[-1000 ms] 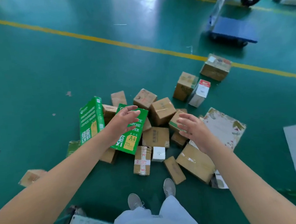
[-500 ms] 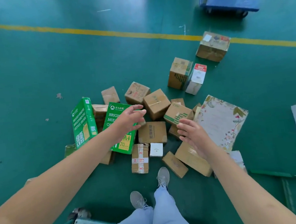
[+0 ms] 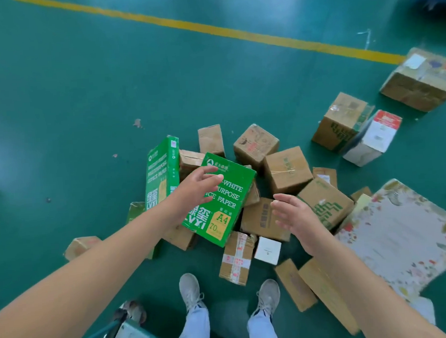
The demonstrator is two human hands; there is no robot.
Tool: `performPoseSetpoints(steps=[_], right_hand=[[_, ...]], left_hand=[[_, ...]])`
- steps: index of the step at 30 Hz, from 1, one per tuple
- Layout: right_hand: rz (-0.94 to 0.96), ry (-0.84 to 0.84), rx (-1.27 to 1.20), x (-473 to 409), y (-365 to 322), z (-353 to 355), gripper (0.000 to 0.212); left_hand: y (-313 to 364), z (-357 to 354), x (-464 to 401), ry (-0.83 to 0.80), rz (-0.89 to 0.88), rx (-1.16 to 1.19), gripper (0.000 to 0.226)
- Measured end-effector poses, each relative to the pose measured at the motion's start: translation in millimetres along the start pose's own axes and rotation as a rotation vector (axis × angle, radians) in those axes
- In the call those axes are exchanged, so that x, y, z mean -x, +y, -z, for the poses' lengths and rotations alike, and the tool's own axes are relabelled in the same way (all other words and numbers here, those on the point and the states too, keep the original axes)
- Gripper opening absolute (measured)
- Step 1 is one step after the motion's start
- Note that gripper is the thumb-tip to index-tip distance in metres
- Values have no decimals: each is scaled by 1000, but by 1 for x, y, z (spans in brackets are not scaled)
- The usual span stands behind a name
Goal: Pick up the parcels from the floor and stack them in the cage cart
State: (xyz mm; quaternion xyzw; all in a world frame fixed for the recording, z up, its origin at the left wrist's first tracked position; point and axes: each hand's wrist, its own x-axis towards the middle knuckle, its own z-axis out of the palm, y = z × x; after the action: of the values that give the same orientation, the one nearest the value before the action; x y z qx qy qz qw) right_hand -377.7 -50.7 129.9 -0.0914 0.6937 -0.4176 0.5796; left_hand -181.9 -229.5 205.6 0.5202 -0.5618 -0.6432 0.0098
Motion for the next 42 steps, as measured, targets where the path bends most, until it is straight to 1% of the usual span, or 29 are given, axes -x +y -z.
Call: performPoseSetpoints(steps=[3, 6, 11, 14, 16, 19, 21, 23, 25, 26, 28, 30, 32, 34, 36, 37, 39, 40, 42], right_hand=[[-28, -2, 28, -53, 10, -27, 33], [-72, 4, 28, -104, 33, -55, 32], [-152, 52, 27, -209, 102, -106, 28], [-190, 87, -2, -261, 140, -129, 27], [-220, 115, -31, -303, 175, -145, 32], [-261, 129, -77, -347, 210, -161, 38], [-278, 150, -73, -368, 224, -168, 41], [-306, 197, -53, -392, 244, -174, 47], [-329, 263, -36, -412, 263, -177, 57], [-337, 295, -36, -420, 271, -177, 58], [-337, 363, -9, -434, 286, -181, 49], [-310, 452, 22, -443, 296, -186, 40], [-277, 558, 48, -448, 306, -191, 39], [-303, 612, 2, -449, 313, -197, 49], [-419, 553, -58, -451, 317, -204, 70], [-476, 485, -48, -452, 319, -207, 82], [-515, 391, -58, -453, 322, -210, 95], [-504, 383, -83, -454, 323, -210, 98], [-452, 407, -110, -448, 321, -207, 103]], left_hand=[[-28, 28, -49, 19, 43, -7, 43], [-64, 53, -107, 13, 80, -13, 44], [-148, 94, -231, -31, 151, -67, 47], [-193, 107, -287, -38, 186, -85, 50], [-234, 115, -330, -52, 229, -93, 51], [-277, 121, -374, -87, 286, -108, 53], [-299, 124, -396, -92, 296, -126, 60], [-322, 125, -424, -79, 315, -152, 75], [-339, 129, -448, -21, 322, -189, 88], [-346, 131, -458, 9, 331, -214, 93], [-362, 134, -481, 43, 366, -270, 97], [-379, 135, -498, 19, 433, -285, 98], [-392, 135, -506, -26, 488, -278, 100], [-402, 138, -512, -47, 510, -253, 104], [-406, 140, -514, -69, 532, -217, 116], [-409, 141, -514, -74, 538, -203, 116], [-413, 143, -513, -74, 538, -188, 99], [-412, 143, -511, -71, 527, -189, 93], [-410, 146, -507, -88, 514, -227, 87]])
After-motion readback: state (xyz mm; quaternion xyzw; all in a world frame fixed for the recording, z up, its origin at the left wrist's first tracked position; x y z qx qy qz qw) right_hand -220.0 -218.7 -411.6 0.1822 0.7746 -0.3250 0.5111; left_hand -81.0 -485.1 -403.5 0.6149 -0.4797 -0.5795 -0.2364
